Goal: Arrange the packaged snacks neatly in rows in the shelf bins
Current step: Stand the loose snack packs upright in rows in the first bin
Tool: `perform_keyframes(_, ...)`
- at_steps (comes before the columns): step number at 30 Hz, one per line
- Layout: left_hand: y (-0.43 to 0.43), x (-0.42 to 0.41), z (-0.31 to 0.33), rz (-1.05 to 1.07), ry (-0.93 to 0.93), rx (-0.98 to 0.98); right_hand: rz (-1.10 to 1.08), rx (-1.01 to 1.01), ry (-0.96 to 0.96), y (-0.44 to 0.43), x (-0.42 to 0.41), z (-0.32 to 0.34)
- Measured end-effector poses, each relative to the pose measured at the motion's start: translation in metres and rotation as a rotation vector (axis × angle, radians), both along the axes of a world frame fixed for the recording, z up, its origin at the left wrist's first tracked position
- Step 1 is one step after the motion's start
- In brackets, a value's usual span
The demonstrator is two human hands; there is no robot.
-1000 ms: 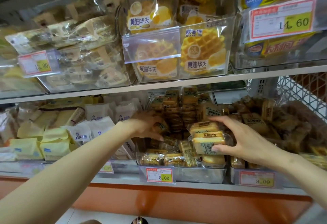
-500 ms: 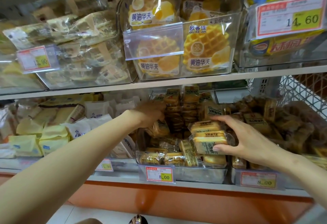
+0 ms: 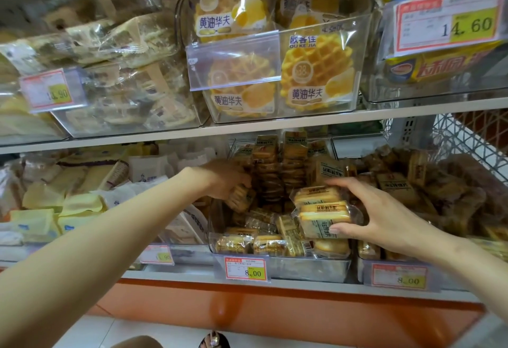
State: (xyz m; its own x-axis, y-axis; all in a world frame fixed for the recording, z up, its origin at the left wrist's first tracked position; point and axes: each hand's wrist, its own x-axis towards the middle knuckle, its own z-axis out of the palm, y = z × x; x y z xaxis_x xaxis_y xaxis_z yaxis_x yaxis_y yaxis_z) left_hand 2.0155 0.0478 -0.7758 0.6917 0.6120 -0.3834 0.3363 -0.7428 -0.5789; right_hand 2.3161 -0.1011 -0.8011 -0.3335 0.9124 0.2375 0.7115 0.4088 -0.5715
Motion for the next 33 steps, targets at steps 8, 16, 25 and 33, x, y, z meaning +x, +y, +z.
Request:
perform_keyframes(8, -0.031, 0.001, -0.013, 0.018, -0.193, 0.184, 0.009, -0.015, 0.005, -0.001, -0.001, 0.002)
perform_keyframes(16, -0.033, 0.006, -0.016, 0.049, -0.331, 0.186, 0.010, -0.007, 0.005, -0.001, -0.001, 0.002)
perform_keyframes(25, -0.041, 0.002, -0.026, 0.152, -0.499, 0.102, 0.008, -0.013, 0.015, 0.000, -0.001, 0.001)
perform_keyframes(33, -0.032, 0.014, -0.017, 0.274, -0.431, -0.055, 0.003, -0.018, 0.029, -0.001, -0.002, 0.002)
